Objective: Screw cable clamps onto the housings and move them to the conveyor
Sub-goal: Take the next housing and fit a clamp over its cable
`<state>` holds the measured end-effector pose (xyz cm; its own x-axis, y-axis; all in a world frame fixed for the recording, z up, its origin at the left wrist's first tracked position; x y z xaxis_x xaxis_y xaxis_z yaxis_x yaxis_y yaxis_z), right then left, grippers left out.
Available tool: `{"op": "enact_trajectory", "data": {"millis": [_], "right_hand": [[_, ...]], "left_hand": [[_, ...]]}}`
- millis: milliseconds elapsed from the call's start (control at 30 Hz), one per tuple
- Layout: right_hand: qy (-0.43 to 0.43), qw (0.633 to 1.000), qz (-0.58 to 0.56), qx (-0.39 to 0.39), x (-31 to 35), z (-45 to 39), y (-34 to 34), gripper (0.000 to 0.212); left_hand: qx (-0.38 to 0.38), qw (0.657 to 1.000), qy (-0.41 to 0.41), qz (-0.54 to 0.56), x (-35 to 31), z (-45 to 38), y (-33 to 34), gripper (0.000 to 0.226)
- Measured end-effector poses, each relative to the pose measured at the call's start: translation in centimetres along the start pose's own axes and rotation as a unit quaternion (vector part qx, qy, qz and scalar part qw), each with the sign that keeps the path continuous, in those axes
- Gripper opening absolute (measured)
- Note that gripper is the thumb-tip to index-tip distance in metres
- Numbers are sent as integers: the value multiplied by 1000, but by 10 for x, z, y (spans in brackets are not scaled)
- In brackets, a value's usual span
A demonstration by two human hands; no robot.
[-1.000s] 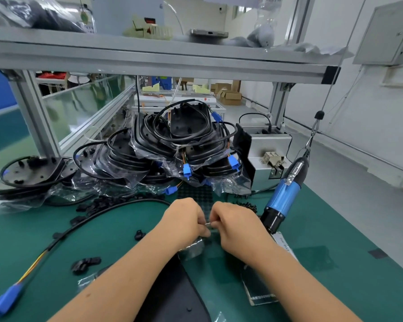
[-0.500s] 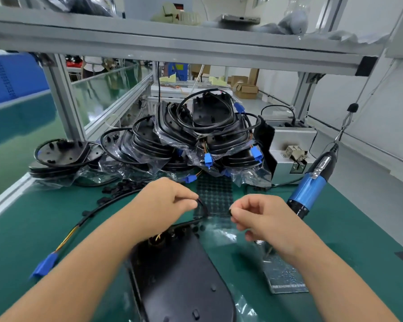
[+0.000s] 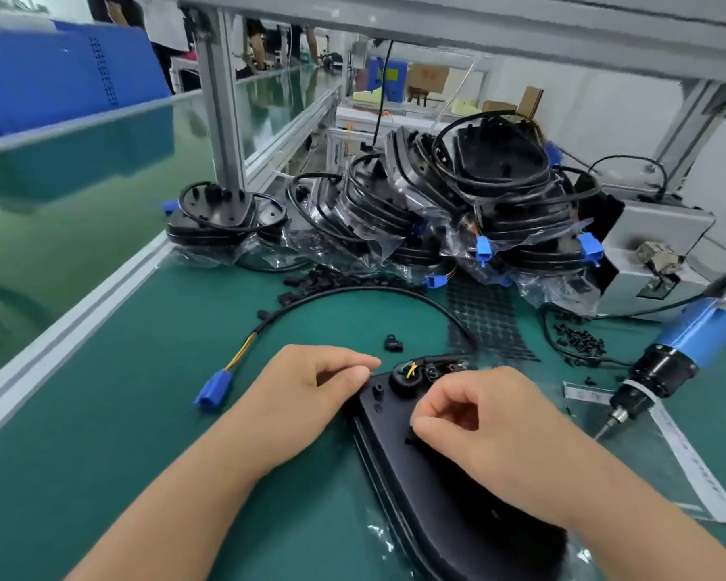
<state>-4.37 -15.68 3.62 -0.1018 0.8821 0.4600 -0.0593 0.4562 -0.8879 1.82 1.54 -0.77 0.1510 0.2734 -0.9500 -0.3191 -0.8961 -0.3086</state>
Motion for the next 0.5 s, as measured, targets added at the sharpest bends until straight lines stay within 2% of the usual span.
{"op": "enact_trajectory", "data": {"millis": [500], "right_hand": [[6,999,36,-36,-4,4,7,9]], "left_hand": [[9,1000,1,-3,0,0,3,16]]}}
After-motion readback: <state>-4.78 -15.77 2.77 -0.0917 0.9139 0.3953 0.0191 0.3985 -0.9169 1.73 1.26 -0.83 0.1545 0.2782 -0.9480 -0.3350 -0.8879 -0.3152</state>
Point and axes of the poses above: each hand's wrist, its own z-axis away from the middle knuckle, its own y-axis out of the palm, x = y × z, the point moved 4 cm from there along -z, towards the middle knuckle, and after that the axes turned 11 degrees about z, right-handed, at the moved point
